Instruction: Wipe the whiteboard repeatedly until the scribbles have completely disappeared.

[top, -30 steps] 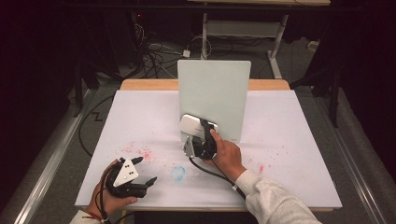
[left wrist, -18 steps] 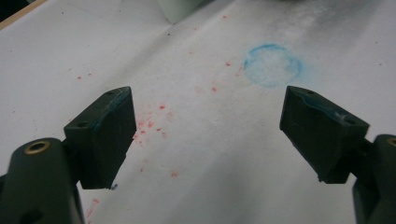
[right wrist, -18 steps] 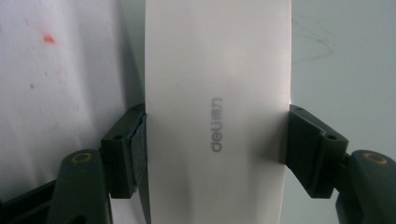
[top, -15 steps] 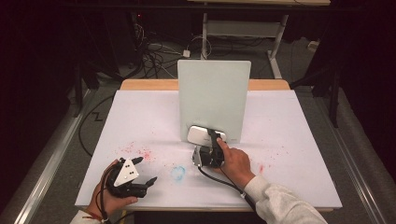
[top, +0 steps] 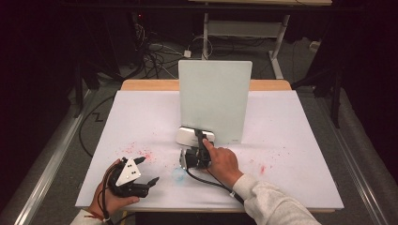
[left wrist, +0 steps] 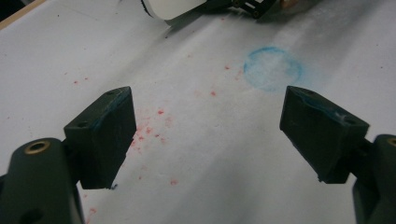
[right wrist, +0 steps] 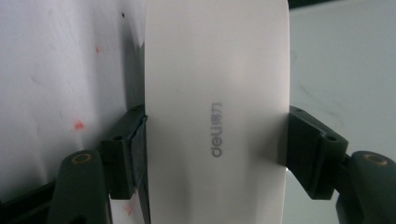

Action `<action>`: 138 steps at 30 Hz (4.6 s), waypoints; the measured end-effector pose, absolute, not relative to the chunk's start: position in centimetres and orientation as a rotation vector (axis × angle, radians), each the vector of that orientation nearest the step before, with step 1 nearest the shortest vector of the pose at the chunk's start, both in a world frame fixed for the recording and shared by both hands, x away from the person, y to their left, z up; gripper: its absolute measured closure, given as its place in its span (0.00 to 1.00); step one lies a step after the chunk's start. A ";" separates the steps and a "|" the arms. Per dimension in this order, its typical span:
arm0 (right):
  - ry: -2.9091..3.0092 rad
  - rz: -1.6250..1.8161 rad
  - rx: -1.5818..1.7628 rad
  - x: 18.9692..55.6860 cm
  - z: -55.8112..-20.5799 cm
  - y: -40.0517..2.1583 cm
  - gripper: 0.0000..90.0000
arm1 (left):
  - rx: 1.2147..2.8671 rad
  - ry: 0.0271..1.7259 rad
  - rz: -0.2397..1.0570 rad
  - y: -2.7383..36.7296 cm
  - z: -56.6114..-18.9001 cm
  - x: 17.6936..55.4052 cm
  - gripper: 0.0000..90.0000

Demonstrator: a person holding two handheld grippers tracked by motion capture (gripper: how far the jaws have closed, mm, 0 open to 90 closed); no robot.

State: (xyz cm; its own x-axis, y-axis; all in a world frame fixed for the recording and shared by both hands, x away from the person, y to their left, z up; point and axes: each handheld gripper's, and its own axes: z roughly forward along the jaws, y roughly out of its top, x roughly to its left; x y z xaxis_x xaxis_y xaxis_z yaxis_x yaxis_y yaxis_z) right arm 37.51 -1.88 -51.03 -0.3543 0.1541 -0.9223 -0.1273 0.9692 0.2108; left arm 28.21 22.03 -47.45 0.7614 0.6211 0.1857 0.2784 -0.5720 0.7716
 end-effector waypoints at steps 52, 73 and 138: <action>1.928 0.276 0.008 37.6 -50.9 -2.4 0.34 | 2.184 0.672 0.606 22.4 -47.3 27.9 0.20; 1.870 0.386 0.259 39.2 -45.3 -6.5 0.34 | 2.181 0.677 0.605 22.4 -47.3 28.0 0.20; 1.960 0.642 0.362 36.2 -42.5 -9.8 0.34 | 2.193 0.674 0.632 22.3 -47.3 27.9 0.20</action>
